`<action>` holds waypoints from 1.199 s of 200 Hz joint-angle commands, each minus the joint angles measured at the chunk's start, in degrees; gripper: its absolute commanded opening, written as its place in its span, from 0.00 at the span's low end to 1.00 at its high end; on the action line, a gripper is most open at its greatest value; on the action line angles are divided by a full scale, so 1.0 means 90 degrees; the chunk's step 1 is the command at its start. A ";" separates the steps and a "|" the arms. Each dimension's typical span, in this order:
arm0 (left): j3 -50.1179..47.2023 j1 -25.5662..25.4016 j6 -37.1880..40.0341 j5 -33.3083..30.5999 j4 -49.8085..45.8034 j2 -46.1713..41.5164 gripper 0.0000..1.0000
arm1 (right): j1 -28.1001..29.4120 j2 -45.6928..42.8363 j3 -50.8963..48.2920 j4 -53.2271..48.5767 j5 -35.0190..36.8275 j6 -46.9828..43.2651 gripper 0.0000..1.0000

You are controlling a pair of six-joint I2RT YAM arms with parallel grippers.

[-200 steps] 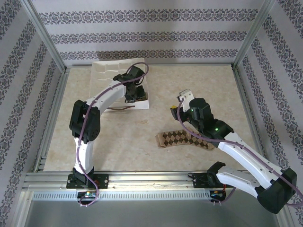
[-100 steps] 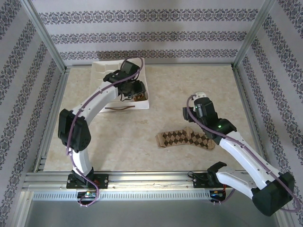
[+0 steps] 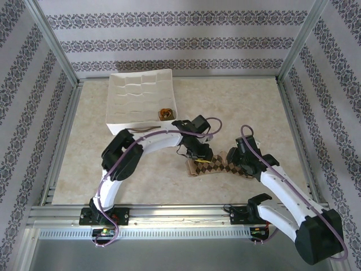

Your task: Roll the socks

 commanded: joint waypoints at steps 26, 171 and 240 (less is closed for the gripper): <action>-0.1308 0.0425 -0.0302 -0.0497 0.0839 -0.0292 0.25 | -0.0198 0.1817 -0.0019 0.2274 -0.1365 0.0156 0.61; -0.2939 0.0884 -0.3139 -0.0629 0.2346 -0.1792 0.39 | 0.0127 0.5715 0.3975 0.2961 -0.3779 -0.2063 0.60; -0.3840 0.2027 -0.3147 -0.0762 0.1727 -0.3388 0.42 | 0.1812 0.2567 0.1935 0.2277 -0.1531 -0.4719 0.58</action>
